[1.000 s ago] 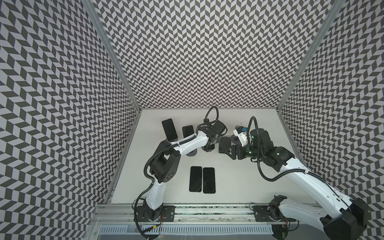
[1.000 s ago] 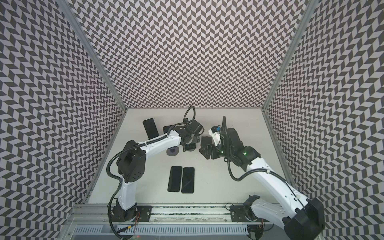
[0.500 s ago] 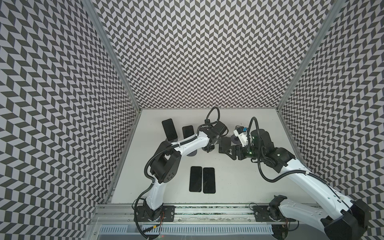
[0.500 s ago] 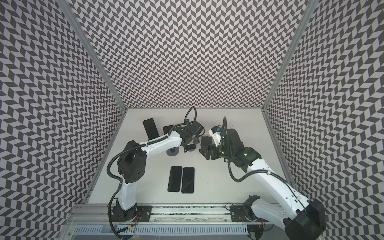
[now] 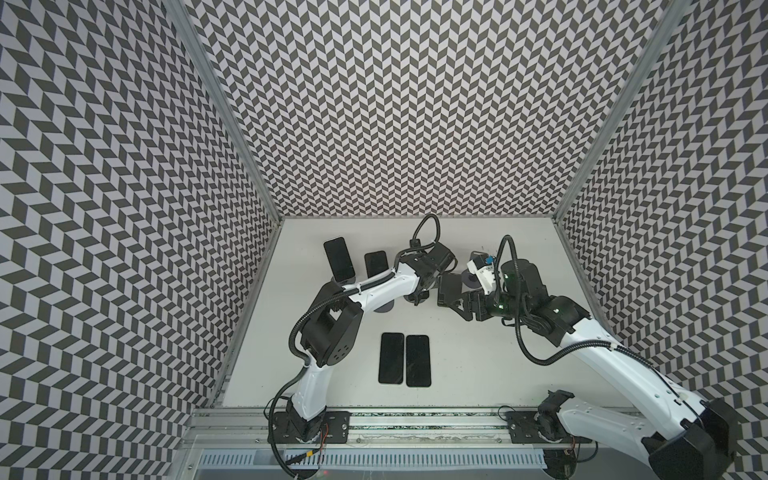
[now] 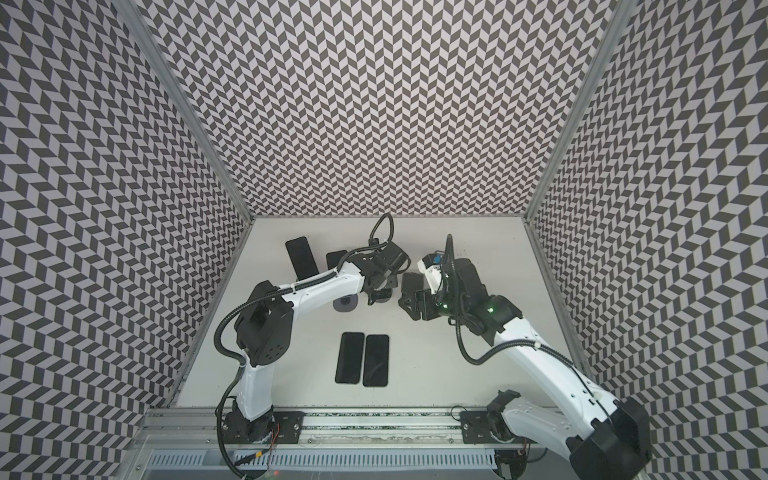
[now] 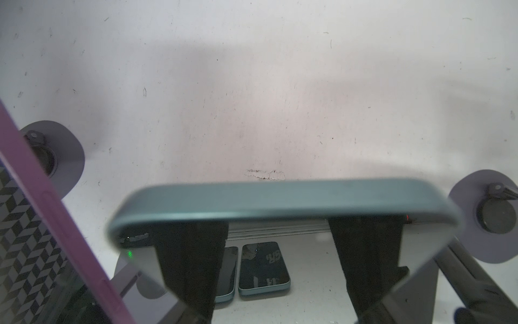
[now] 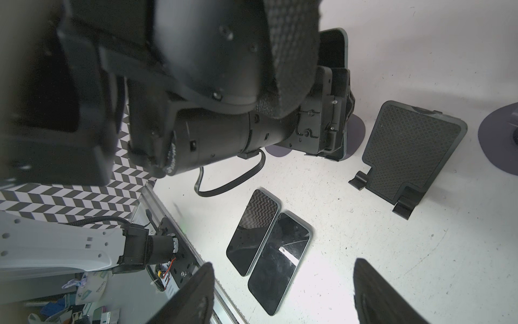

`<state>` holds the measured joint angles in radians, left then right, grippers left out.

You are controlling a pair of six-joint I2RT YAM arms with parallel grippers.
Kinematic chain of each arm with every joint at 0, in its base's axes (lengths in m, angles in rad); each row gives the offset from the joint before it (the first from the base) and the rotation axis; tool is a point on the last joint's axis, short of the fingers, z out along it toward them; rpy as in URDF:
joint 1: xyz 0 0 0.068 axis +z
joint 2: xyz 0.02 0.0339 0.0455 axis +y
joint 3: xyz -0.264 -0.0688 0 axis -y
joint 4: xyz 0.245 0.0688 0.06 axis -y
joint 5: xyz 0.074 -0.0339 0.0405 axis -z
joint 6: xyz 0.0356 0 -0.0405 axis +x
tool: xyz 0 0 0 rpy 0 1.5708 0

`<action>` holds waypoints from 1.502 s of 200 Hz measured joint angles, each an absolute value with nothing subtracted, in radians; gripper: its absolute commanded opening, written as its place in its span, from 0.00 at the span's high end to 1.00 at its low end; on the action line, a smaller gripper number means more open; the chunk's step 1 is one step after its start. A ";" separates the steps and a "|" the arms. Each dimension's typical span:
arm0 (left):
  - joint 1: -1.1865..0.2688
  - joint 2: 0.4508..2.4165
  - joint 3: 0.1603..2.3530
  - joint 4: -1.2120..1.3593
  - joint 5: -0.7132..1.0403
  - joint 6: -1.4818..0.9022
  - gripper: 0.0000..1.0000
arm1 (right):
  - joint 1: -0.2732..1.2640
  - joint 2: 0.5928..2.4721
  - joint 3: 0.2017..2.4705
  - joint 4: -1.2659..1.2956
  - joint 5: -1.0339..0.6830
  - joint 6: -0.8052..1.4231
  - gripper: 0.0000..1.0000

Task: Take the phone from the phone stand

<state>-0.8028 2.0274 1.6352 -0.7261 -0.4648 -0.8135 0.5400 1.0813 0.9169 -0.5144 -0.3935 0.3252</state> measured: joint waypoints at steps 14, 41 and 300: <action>-0.803 2.027 1.634 -0.723 -0.466 -0.813 0.30 | 0.540 1.081 0.917 -0.514 -0.394 0.326 0.24; -0.803 2.027 1.631 -0.716 -0.468 -0.813 0.31 | 0.540 1.081 0.917 -0.514 -0.395 0.326 0.24; -0.805 1.969 1.583 -0.675 -0.482 -0.801 0.34 | 0.540 1.084 0.917 -0.514 -0.424 0.326 0.24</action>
<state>-0.8047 1.9694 1.5829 -0.6746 -0.4816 -0.8013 0.5400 1.0840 0.9169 -0.5144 -0.4244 0.3256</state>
